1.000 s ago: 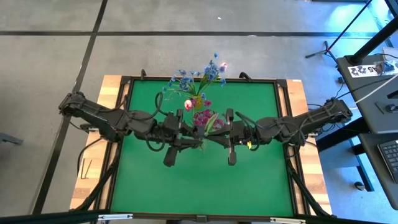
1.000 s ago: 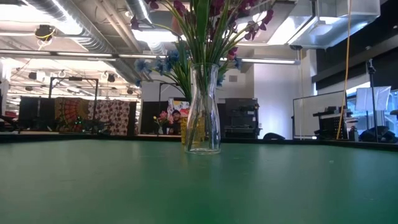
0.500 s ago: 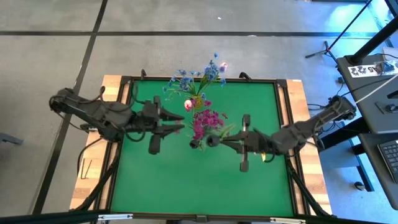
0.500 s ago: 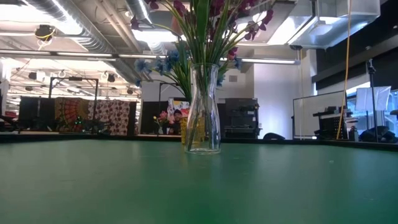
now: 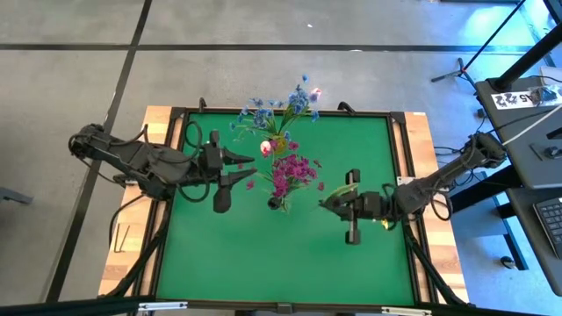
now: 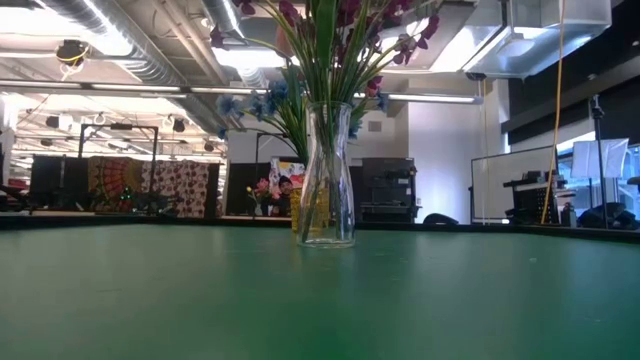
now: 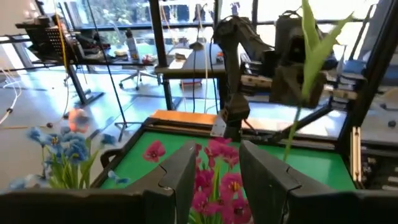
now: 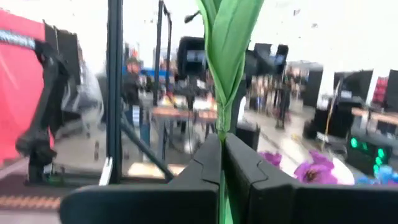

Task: Sort flowers into vase by color
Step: Put the black flower into the transparent vase

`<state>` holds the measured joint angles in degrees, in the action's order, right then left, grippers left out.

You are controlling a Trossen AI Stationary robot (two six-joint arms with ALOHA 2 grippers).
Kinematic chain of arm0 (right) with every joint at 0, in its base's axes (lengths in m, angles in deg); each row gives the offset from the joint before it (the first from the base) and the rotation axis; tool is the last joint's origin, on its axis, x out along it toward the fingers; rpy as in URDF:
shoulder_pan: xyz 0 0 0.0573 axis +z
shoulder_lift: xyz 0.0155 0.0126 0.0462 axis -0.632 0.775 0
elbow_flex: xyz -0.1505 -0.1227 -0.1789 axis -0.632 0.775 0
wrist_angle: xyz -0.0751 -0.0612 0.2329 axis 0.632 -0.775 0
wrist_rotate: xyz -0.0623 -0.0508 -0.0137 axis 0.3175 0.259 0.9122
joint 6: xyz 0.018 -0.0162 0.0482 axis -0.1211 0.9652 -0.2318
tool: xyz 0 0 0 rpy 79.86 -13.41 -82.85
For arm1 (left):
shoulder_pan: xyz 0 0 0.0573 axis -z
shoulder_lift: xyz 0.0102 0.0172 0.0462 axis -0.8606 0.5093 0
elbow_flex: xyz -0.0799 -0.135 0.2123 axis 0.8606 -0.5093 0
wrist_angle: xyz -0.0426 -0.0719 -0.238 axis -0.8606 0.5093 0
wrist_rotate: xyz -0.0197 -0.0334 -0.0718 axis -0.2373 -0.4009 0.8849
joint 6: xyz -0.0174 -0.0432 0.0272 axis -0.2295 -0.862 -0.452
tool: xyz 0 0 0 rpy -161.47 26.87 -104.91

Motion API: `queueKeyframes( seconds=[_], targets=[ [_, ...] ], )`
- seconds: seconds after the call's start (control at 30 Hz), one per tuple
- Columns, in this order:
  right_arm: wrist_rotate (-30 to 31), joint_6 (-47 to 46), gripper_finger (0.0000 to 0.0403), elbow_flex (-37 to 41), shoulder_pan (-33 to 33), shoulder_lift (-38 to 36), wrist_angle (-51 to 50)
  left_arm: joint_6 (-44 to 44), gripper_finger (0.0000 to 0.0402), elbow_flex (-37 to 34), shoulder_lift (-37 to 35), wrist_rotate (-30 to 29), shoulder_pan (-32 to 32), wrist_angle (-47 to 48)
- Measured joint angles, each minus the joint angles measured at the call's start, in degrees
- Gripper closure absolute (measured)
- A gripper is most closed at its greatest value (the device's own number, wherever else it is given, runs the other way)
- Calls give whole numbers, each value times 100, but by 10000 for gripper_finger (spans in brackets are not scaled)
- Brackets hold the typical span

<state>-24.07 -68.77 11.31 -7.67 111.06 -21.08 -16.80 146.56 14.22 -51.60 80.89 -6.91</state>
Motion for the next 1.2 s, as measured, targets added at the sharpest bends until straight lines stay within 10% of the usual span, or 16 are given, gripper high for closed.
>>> queueKeyframes(
  seconds=[0.33,0.77,1.2],
  targets=[
    [-221,317,397,1347,-274,84,2525,31,314,-982,-315,-158,-94,-732],
    [-259,615,397,1380,-638,1178,3805,-183,321,-2806,-1500,-24,-314,-2396],
    [-816,279,397,1377,-1343,1738,4237,-333,321,-3082,-1486,116,-325,-2662]
  ],
)
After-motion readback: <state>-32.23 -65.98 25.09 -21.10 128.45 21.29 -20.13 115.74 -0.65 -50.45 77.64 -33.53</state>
